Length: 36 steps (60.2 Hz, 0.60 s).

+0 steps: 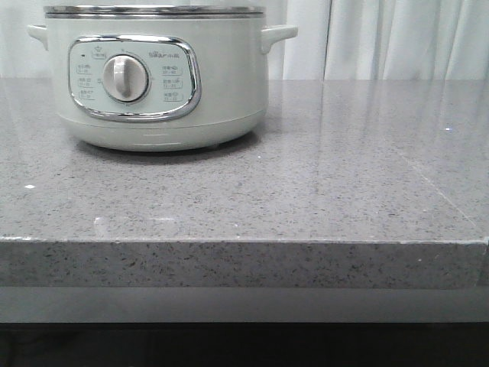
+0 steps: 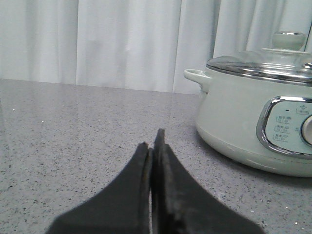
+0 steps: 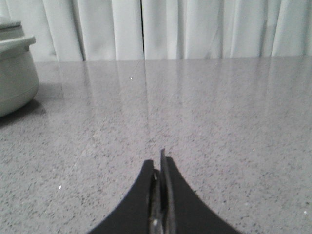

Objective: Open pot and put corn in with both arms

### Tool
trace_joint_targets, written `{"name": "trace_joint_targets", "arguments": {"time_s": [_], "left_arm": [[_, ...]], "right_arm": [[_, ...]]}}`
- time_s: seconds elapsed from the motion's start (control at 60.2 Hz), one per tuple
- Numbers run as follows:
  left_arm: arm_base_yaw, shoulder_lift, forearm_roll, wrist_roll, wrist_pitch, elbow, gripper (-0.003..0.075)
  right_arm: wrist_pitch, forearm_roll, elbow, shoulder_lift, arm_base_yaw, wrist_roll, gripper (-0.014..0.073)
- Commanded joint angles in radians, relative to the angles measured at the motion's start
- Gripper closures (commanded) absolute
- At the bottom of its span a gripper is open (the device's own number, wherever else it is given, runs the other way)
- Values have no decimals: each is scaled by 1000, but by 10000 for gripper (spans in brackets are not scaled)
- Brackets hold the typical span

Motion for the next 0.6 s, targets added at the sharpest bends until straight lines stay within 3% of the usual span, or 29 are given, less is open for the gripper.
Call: {"name": "trace_joint_targets", "arguments": {"time_s": [0.0,0.581], "left_arm": [[0,-19,-7,-1,-86,4,741],[0,-19,-7,-1,-86,4,741]], "right_arm": [[-106,-105,1,-24,-7,122,662],[-195,-105,1,-23,-7,129,662]]}}
